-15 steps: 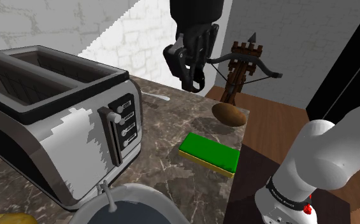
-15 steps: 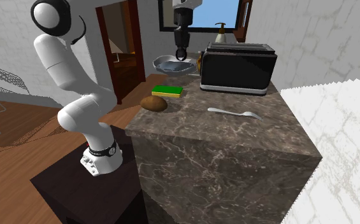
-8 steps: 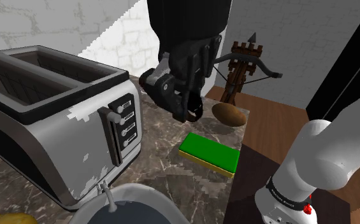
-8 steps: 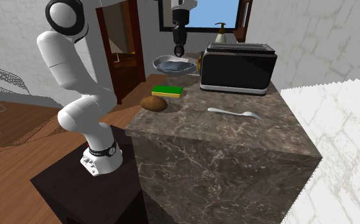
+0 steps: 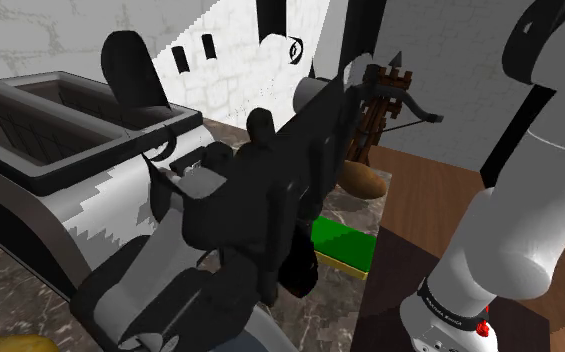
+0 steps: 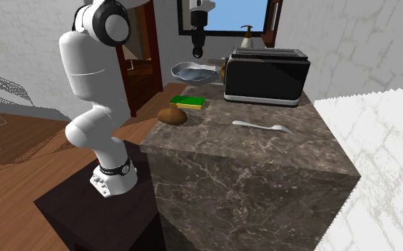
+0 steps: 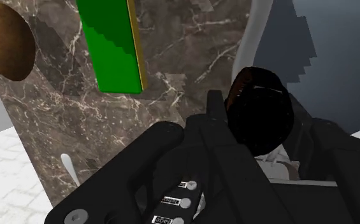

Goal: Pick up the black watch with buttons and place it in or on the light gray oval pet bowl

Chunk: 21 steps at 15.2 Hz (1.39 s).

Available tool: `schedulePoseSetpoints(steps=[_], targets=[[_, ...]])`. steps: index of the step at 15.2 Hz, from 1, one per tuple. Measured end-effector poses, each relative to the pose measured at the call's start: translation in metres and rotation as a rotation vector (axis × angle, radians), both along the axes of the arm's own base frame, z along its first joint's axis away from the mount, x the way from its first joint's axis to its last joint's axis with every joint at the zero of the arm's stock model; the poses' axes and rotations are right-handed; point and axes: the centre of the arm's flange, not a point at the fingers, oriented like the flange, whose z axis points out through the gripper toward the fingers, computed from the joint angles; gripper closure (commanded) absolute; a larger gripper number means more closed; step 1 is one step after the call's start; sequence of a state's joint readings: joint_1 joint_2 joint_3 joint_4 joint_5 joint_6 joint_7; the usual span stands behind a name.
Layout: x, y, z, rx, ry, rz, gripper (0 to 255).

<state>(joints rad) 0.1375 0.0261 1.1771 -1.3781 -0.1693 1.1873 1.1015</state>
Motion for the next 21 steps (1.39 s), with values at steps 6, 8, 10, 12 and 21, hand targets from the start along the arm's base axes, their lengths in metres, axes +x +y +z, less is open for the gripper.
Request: schedulePoseSetpoints(steps=[6, 8, 10, 12, 21], targets=[[-0.043, 0.062, -0.001, 0.005, -0.003, -0.012, 255], [-0.044, 0.068, -0.013, 0.002, -0.005, -0.013, 255], [-0.046, 0.068, -0.022, 0.002, -0.005, -0.014, 255], [-0.046, 0.067, -0.032, 0.002, -0.006, -0.014, 255], [-0.045, 0.069, -0.067, 0.002, -0.005, -0.015, 255]])
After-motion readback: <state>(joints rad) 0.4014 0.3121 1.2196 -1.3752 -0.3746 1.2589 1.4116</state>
